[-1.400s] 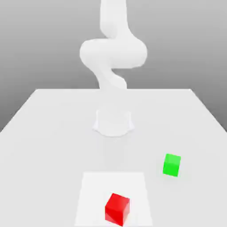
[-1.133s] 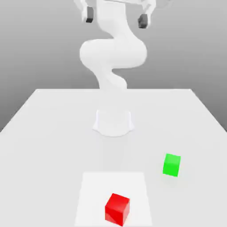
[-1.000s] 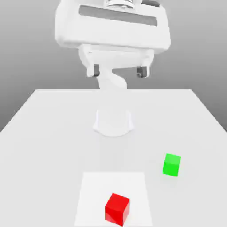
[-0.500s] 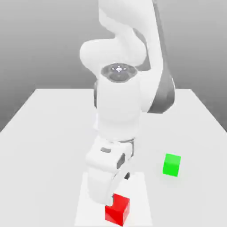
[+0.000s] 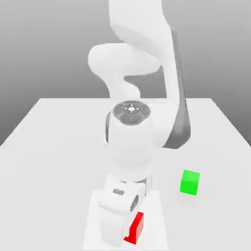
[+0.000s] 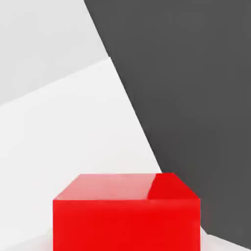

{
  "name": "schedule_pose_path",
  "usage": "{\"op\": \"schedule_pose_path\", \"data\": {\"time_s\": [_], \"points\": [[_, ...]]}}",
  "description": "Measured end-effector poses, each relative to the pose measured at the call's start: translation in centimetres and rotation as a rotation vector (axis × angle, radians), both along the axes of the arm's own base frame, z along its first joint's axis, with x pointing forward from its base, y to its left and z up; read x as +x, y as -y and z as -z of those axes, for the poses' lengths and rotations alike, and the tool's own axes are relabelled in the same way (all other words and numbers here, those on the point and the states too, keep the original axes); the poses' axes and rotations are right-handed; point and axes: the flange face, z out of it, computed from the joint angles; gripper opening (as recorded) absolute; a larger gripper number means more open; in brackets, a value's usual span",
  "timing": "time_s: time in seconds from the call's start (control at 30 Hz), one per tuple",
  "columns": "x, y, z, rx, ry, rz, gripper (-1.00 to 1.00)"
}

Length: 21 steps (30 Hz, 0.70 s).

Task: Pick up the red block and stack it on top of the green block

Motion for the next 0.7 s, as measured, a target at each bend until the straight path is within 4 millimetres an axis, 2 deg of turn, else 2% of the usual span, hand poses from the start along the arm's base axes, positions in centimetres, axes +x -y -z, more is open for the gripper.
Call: {"op": "schedule_pose_path", "data": {"time_s": [0.07, 0.13, 0.17, 0.23, 0.3, 0.47, 0.53, 0.7], "points": [[-1.5, -2.8, -1.2, 0.003, -0.001, -0.048, -1.0], [-3.7, -6.5, -2.1, 0.005, -0.002, -0.116, -1.0], [-5.1, -8.8, -2.4, 0.006, -0.003, -0.166, -1.0], [-7.9, -12.0, -3.1, 0.007, -0.004, -0.238, -1.0], [-10.8, -14.3, -3.6, 0.006, -0.004, -0.298, -1.0], [-18.0, -18.1, -4.2, 0.002, -0.001, -0.433, -1.0], [-18.9, -18.6, -3.0, 0.001, 0.0, -0.454, -1.0], [-19.2, -18.7, 1.2, -0.001, 0.0, -0.46, -1.0]]}}
